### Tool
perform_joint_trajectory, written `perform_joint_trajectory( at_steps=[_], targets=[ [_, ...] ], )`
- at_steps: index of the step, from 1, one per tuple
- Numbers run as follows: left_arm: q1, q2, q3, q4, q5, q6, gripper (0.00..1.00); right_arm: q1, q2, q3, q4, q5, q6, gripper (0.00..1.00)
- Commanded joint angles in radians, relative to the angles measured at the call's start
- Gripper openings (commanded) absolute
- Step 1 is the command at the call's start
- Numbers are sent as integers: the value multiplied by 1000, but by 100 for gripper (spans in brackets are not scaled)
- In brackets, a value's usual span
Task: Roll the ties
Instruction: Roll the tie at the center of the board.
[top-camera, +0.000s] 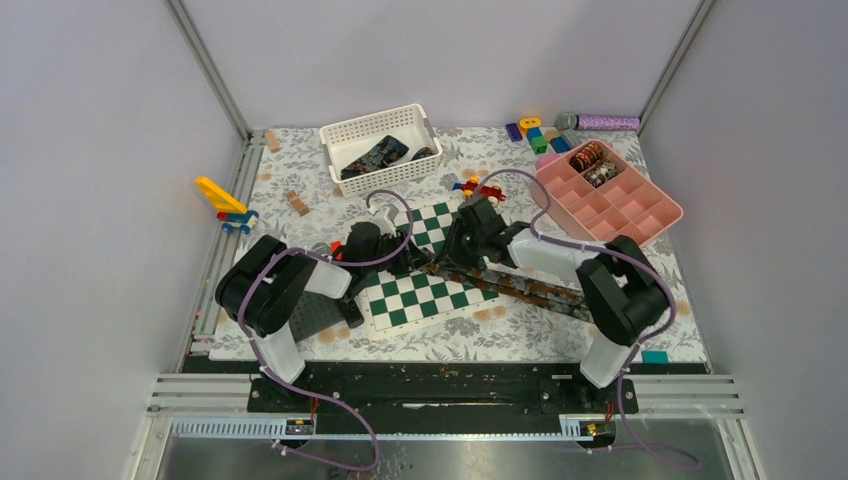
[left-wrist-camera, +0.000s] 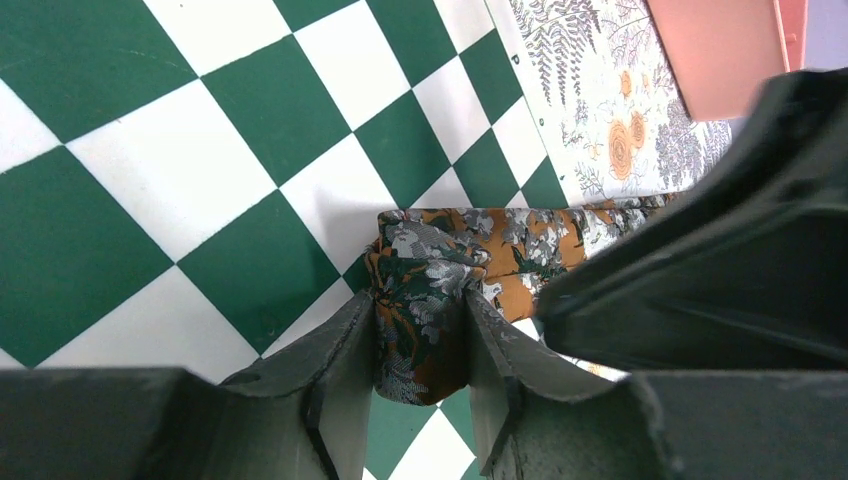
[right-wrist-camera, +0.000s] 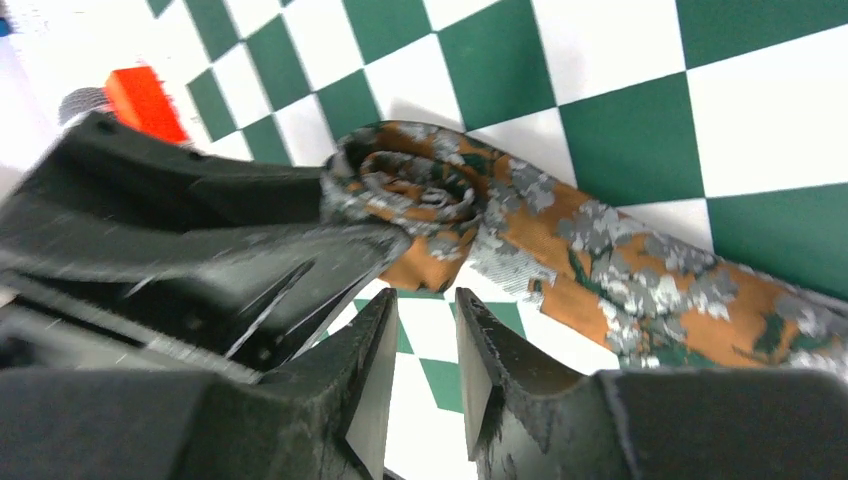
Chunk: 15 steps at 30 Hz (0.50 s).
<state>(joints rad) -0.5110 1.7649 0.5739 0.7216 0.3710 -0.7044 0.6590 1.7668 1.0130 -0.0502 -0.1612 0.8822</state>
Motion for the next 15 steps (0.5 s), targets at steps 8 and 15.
perform_joint_trajectory(
  at_steps=[8, 15],
  targets=[
    [-24, -116, 76, -192, -116, 38, 34, -55, -345, -46, -166, 188, -153, 39],
    [-64, -167, 143, -360, -229, 95, 34, -91, -378, -144, -159, 202, -158, 37]
  ],
)
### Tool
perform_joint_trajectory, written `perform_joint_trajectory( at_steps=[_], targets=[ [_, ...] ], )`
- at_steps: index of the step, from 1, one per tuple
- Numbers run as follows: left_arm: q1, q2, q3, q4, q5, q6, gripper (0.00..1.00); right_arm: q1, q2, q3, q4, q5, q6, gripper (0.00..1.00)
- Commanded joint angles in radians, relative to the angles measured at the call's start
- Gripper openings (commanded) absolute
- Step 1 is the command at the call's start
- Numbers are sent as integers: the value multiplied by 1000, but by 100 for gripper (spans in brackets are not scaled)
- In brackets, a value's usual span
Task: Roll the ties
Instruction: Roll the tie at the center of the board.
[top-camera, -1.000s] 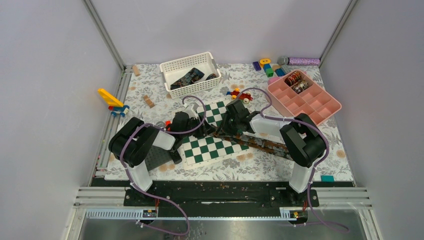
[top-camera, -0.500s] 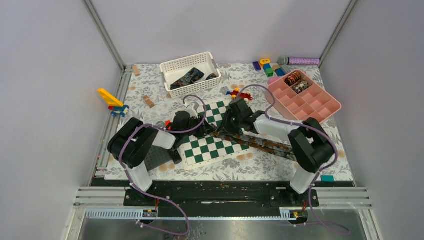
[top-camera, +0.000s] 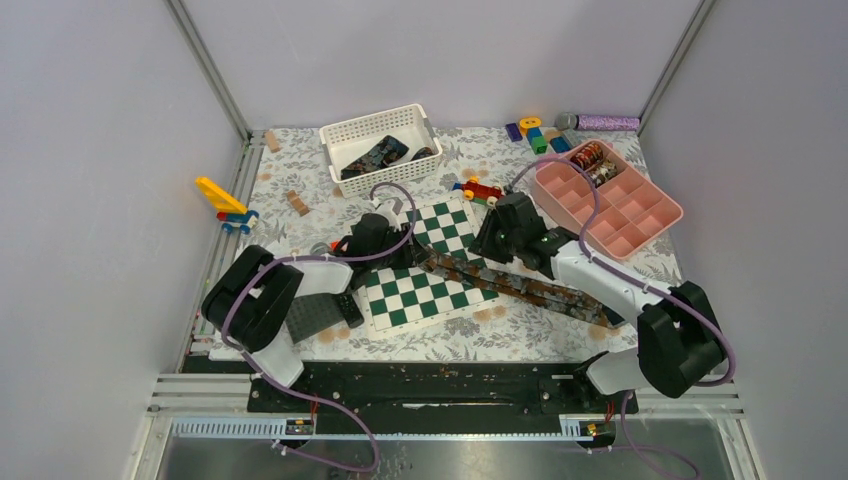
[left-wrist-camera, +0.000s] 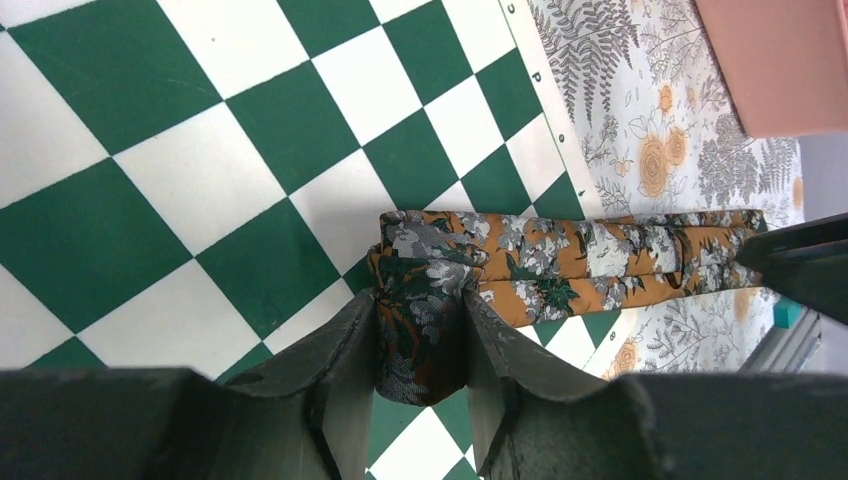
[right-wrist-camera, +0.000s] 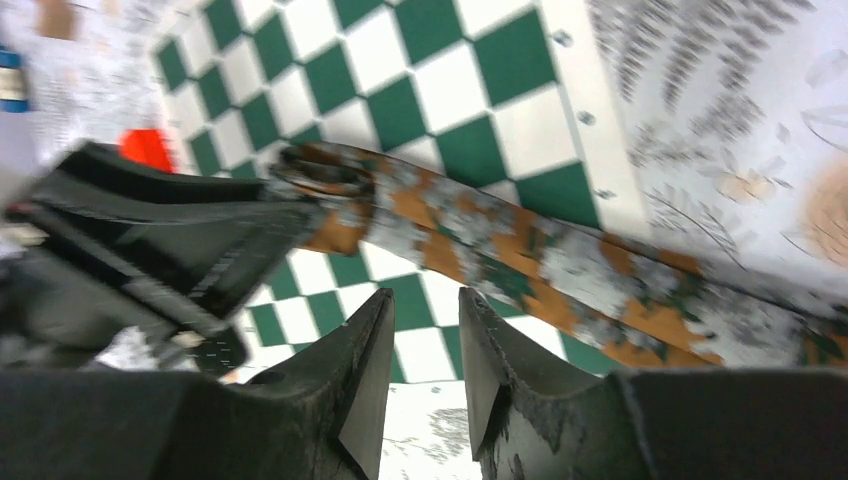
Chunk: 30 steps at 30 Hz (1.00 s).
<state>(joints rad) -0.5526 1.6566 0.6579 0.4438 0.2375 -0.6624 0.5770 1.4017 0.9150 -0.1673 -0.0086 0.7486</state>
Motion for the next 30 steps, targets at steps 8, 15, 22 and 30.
perform_joint_trajectory(
  at_steps=[8, 15, 22, 30],
  targets=[
    [-49, -78, 91, -151, -151, 77, 34, -10, 110, -53, -9, 47, -29, 34],
    [-57, -75, 93, -157, -160, 72, 34, -10, 180, -35, 65, -32, -26, 37],
    [-63, -72, 91, -153, -164, 66, 34, -8, 241, 8, 102, -115, -3, 41],
    [-65, -72, 88, -145, -166, 59, 34, 8, 305, 72, 69, -125, -7, 44]
  ],
)
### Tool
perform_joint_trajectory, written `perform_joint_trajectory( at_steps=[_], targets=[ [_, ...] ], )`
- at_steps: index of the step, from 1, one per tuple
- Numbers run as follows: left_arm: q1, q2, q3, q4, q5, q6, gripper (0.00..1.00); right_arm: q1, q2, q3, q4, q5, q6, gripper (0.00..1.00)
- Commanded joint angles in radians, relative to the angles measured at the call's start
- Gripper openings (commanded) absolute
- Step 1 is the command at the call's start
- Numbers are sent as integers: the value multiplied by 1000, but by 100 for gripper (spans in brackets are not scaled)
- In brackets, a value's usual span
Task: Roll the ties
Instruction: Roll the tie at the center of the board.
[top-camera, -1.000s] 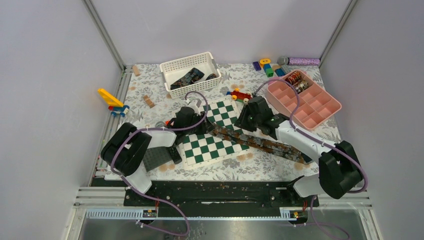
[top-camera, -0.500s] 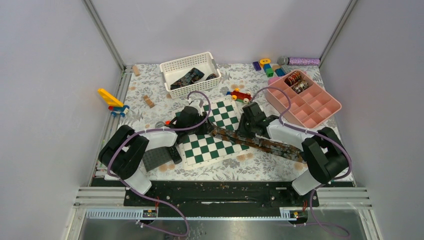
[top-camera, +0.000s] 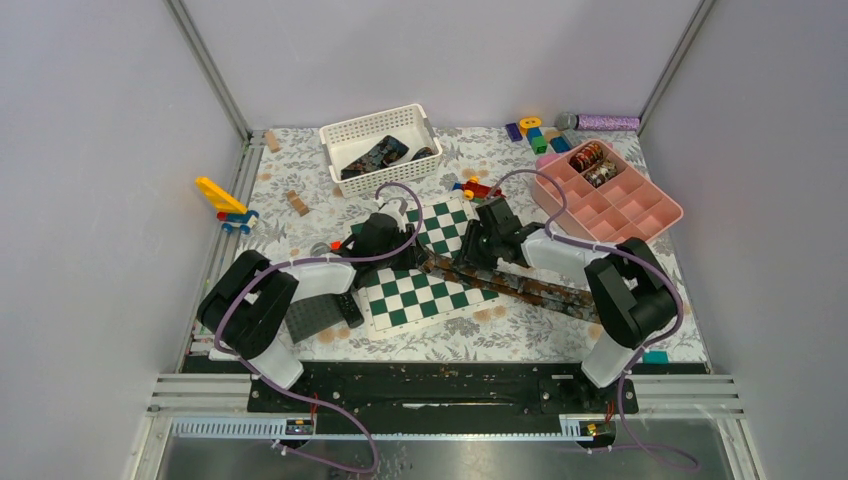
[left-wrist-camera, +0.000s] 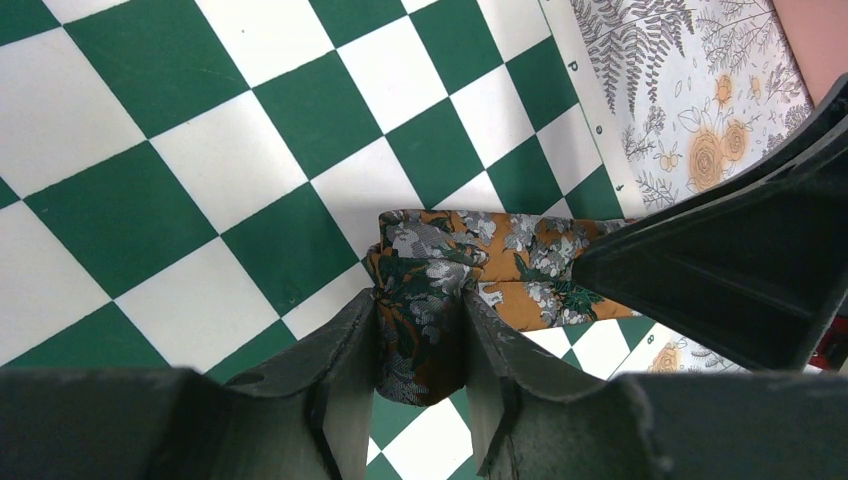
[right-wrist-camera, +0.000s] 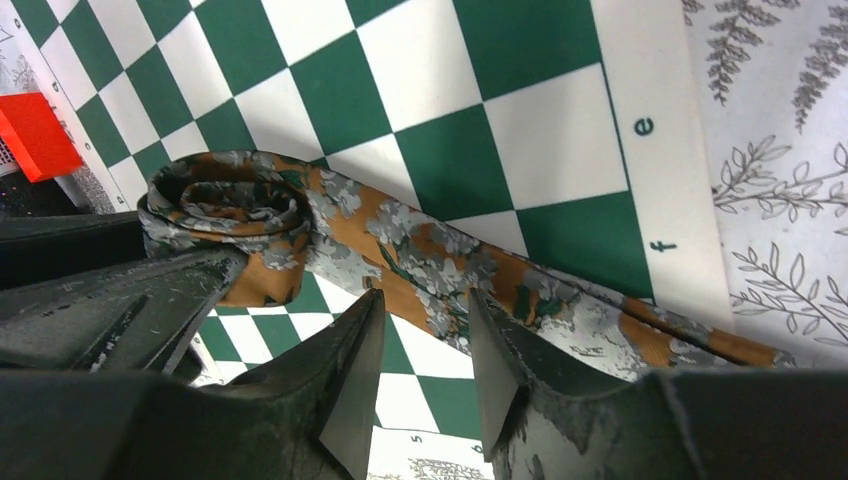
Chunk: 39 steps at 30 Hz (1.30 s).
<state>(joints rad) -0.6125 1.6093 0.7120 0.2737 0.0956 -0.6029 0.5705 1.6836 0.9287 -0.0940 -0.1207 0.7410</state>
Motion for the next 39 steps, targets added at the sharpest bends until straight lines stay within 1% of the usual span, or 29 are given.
perform_joint_trajectory(
  at_steps=[1, 5, 11, 17, 26, 36, 39],
  targets=[
    [-7, -24, 36, 25, -24, 0, 34, 18, 32, 67, -13, -9, -1, 46],
    [-6, -22, 37, 28, -19, -4, 34, 28, 75, 104, -48, 11, -13, 54],
    [-9, -22, 32, 35, -17, -5, 34, 47, 126, 150, -116, 52, -34, 54],
    [-10, -25, 21, 45, -23, -11, 33, 58, 155, 169, -170, 85, -48, 45],
    [-12, -20, 21, 46, -29, -18, 33, 67, 154, 170, -184, 99, -57, 22],
    [-12, -25, 21, 49, -44, -35, 33, 78, 119, 163, -183, 96, -70, 3],
    [-12, -25, 20, 48, -46, -38, 33, 83, 111, 156, -185, 103, -69, 0]
  ],
)
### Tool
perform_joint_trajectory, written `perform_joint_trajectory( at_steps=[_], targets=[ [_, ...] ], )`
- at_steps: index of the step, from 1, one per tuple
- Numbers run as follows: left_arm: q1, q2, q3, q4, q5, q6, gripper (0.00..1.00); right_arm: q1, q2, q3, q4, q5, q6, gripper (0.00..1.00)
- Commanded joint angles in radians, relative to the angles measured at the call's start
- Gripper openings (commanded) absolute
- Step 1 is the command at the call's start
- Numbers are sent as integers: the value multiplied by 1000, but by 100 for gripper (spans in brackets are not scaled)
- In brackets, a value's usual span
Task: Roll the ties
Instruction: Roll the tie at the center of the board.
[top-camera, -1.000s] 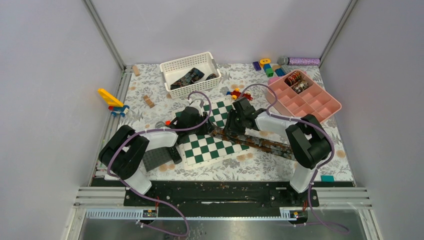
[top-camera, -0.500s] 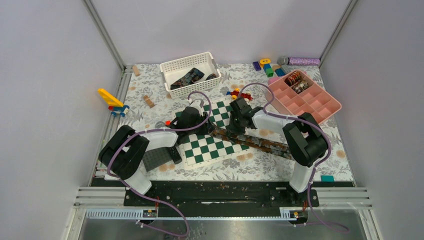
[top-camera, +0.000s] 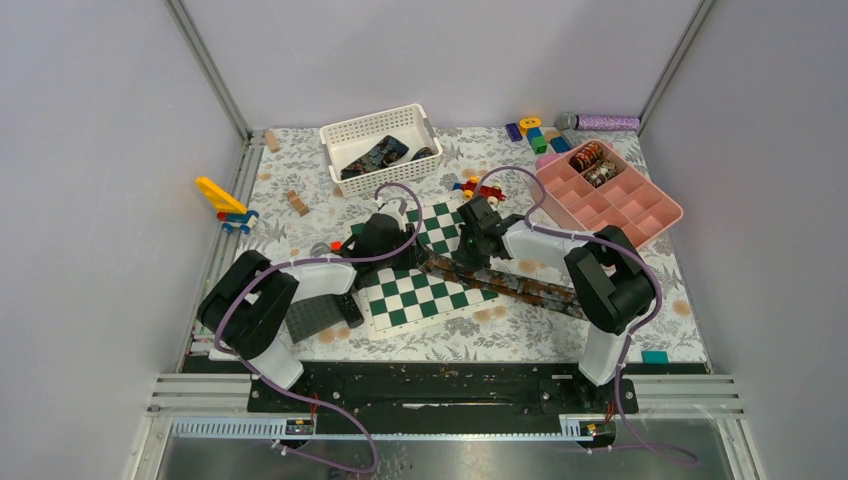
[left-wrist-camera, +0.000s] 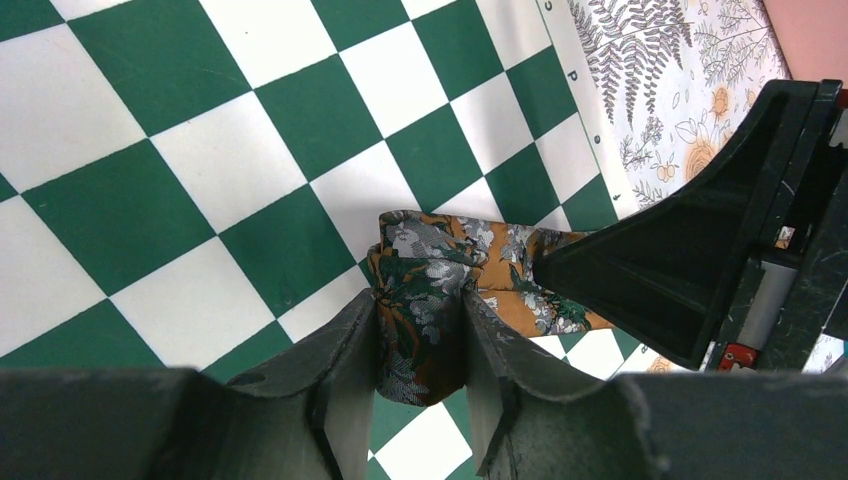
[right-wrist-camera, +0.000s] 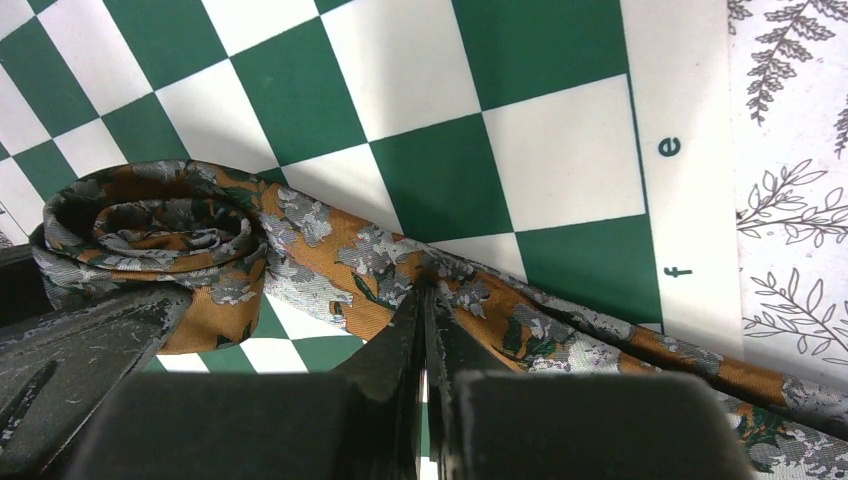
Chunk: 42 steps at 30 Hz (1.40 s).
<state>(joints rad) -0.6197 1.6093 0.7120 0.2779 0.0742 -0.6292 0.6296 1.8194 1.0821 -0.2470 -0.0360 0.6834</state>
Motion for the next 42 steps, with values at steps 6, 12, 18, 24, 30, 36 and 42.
perform_joint_trajectory(
  at_steps=[6, 12, 18, 24, 30, 36, 42],
  targets=[
    [-4, -27, 22, 37, -36, -17, 33, 30, -53, -12, -44, 30, -16, 0],
    [-5, -31, 22, 34, -46, -21, 33, 40, -84, -25, -62, 30, -22, 0],
    [-4, -27, 27, 34, -44, -28, 33, 47, -78, -41, -62, 31, -21, 0],
    [-4, -29, 26, 32, -39, -24, 33, 48, -130, -37, -56, 31, -6, 6],
    [-4, -34, 10, 45, -40, -30, 33, 49, -142, 51, -103, 61, 3, 29],
    [-6, -35, -1, 59, -36, -38, 33, 57, -48, 143, -166, 59, 16, 38],
    [-6, -35, -1, 63, -33, -38, 33, 78, 24, 199, -222, 88, 24, 44]
  ],
)
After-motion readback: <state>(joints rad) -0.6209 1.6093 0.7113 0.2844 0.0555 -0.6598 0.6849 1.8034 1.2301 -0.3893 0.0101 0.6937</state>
